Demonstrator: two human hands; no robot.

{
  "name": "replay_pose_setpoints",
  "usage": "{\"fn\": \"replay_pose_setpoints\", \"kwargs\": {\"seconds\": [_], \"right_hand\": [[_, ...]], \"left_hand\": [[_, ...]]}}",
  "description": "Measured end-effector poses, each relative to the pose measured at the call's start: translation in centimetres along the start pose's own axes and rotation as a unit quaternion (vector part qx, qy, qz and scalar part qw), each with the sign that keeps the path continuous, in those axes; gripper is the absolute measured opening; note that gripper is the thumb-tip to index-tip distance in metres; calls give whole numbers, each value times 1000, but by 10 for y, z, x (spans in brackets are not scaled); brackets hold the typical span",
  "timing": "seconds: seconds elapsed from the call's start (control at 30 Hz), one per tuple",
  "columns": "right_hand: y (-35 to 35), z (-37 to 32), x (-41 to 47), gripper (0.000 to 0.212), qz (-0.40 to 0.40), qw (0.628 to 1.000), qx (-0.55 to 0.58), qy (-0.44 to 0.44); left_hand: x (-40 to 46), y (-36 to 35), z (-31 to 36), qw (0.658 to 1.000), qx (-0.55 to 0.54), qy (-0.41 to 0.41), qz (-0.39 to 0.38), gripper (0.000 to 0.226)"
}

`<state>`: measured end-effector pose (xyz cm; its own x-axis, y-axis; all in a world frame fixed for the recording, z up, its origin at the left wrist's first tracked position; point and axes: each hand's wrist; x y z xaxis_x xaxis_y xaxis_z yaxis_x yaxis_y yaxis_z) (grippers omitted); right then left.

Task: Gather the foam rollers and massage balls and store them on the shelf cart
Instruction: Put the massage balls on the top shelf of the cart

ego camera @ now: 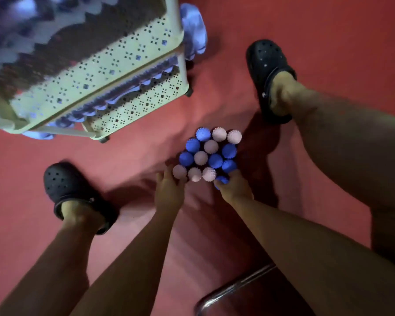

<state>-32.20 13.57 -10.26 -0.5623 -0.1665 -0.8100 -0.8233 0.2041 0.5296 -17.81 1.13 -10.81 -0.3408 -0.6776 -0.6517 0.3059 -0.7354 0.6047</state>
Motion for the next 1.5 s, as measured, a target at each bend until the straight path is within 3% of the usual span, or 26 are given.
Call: {"fn": "replay_pose_setpoints", "kwargs": {"seconds": [0.17,0.33,0.6,0.63,0.73,0.8,0.87,0.97,1.0,1.1,1.23,1.4,1.5], "right_hand": [[-12,4,13,53,40,999,-2,-25],[-19,7,15,55,58,998,17,-22],[-15,10,11,52,41,994,102,-11],[-15,10,9,52,29,990,135,-6],[-15,15,3,48,-13,974,227,11],[-12,17,-2,44,-44,967,252,13],[-9,18,-6,35,-77,953,293,-1],[-6,13,-10,21,-129,939,315,-50],[-7,13,-8,18,-137,941,303,-67],[-14,11,-2,14,-155,948,261,-99],[-20,1,8,41,-172,959,210,-83],[-30,-10,20,40,-153,946,260,-122],[-36,-12,20,41,-146,936,289,-136]], "left_hand": [[19,-8,-3,1000,-7,27,11,43],[31,-13,-10,998,-34,39,22,40],[27,-12,-17,977,-197,79,19,63],[23,-10,-18,962,-254,101,2,63],[10,-4,-11,872,-460,154,-65,58],[4,-2,-9,828,-521,181,-100,64],[0,-1,-12,818,-533,187,-113,61],[-1,-6,-13,861,-466,169,-116,41],[0,-10,-14,857,-469,176,-121,38],[5,-20,-14,869,-417,235,-124,53],[14,-28,-14,900,-334,242,-141,49],[28,-44,-15,919,-325,195,-107,57],[32,-47,-10,936,-306,153,-85,48]]}}
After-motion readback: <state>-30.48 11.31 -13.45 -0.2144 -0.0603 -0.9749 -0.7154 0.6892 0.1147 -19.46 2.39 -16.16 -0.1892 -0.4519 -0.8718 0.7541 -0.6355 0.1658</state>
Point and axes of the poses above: each hand's wrist, its own x-axis towards the middle knuckle, its own y-axis out of the back of the hand, z = x × y, and after that the axes turned 1 degree about -z, right-handed
